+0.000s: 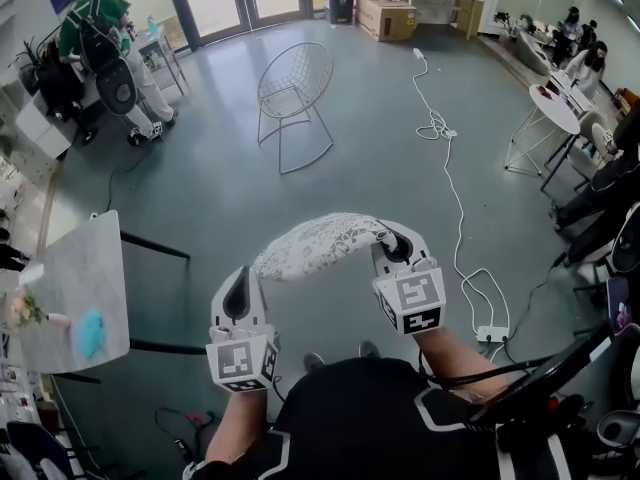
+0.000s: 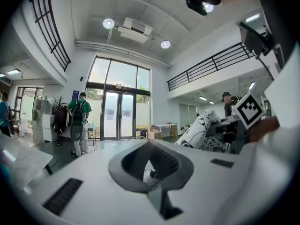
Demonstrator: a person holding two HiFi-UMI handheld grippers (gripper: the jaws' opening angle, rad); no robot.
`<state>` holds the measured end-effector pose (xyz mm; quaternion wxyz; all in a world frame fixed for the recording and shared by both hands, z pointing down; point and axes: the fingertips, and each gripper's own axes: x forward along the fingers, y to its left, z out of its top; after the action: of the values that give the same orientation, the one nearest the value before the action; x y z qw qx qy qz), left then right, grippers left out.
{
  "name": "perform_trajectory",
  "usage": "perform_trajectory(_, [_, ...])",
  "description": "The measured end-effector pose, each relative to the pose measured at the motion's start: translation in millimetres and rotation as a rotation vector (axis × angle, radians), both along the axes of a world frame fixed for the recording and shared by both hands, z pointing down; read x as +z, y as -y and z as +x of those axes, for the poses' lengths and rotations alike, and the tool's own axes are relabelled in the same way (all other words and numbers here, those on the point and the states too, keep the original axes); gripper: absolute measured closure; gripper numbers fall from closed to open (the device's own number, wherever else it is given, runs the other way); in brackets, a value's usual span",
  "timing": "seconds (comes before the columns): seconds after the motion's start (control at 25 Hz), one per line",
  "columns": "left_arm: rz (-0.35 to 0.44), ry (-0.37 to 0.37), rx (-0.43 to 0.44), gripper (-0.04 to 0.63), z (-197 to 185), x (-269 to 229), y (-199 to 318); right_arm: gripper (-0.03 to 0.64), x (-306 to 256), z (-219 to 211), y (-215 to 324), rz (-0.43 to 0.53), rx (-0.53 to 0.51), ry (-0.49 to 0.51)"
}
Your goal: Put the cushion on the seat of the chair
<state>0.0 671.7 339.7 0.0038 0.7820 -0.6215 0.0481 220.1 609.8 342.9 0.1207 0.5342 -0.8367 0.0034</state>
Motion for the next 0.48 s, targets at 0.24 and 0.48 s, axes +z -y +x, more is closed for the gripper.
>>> perform_trajectory(0.24, [-0.016, -0.007, -0.004, 0.586, -17.6, 6.9, 5.1, 0.598, 2.1, -23.3, 4.2, -0.016, 0.003, 0.02])
perform_trajectory(0.48, [-0.01, -0.037, 0.007, 0.586, -49.0, 16.6, 10.2, 0.598, 12.7, -57.6, 9.3, -0.037, 0.0, 0.017])
